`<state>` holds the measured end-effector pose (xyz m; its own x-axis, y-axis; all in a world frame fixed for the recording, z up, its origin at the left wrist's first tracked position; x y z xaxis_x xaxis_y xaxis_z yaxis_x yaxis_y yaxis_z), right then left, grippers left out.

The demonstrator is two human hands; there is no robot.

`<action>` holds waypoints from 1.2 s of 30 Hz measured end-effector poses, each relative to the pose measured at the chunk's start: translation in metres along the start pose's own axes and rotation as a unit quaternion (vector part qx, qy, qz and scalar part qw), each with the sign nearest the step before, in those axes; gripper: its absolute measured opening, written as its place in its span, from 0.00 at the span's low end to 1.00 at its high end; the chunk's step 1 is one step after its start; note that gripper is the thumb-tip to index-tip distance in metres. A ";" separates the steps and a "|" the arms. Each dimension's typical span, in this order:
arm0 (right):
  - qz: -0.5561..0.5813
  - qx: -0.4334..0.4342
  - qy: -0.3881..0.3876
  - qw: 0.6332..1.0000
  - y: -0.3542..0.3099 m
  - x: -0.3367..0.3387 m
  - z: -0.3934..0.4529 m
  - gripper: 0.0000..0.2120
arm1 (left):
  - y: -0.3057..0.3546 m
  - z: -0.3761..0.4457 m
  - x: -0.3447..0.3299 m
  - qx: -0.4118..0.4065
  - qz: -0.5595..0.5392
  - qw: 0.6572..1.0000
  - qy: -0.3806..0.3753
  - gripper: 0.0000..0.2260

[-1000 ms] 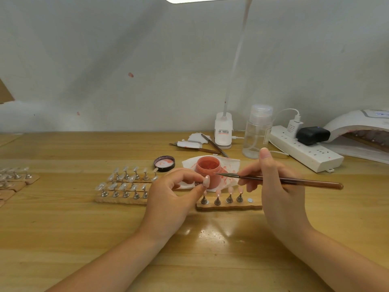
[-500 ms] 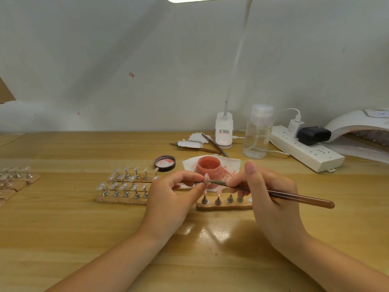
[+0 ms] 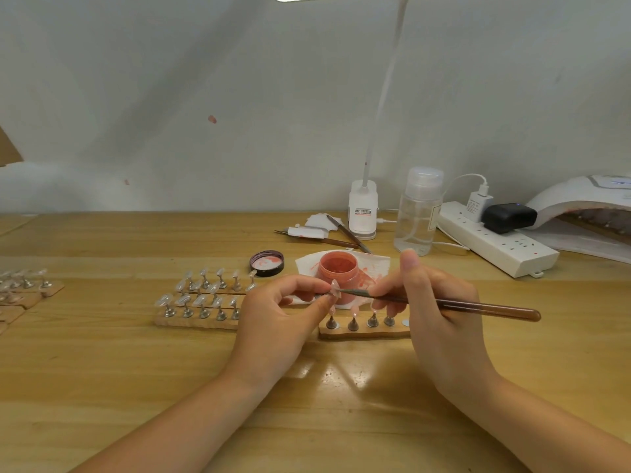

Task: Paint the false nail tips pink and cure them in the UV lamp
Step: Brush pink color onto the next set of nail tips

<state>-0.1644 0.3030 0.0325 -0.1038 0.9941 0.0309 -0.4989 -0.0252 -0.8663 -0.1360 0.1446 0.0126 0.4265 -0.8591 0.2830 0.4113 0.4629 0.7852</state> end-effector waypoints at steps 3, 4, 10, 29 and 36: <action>0.027 -0.005 0.001 1.000 -0.001 0.002 -0.002 0.21 | 0.000 0.000 0.000 -0.001 0.000 1.000 -0.001 0.09; 0.036 -0.008 0.006 0.999 -0.001 0.003 -0.002 0.21 | 0.000 0.000 0.000 0.000 -0.003 1.000 -0.001 0.08; 0.039 -0.021 0.023 0.999 0.000 0.002 0.004 0.18 | 0.000 0.001 -0.001 0.003 -0.016 1.000 -0.002 0.05; 0.041 -0.043 0.016 0.998 0.002 -0.002 0.001 0.20 | -0.002 0.001 -0.002 0.030 -0.028 0.999 -0.015 0.03; 0.057 -0.036 0.006 0.998 0.002 0.000 -0.003 0.25 | -0.004 0.000 -0.001 0.035 -0.026 0.999 -0.018 0.07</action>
<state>-0.1628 0.3036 0.0292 -0.1462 0.9863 -0.0759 -0.4204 -0.1314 -0.8978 -0.1381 0.1440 0.0095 0.3764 -0.8894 0.2594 0.3735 0.4019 0.8360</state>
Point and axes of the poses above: each hand's wrist, its own z-axis towards the middle knuckle, its own x-axis out of the back of the hand, y = z × x, the point moved 5 cm from there along z, towards the middle knuckle, and after that the axes turned 8 degrees about -x, right-handed, at the moved point
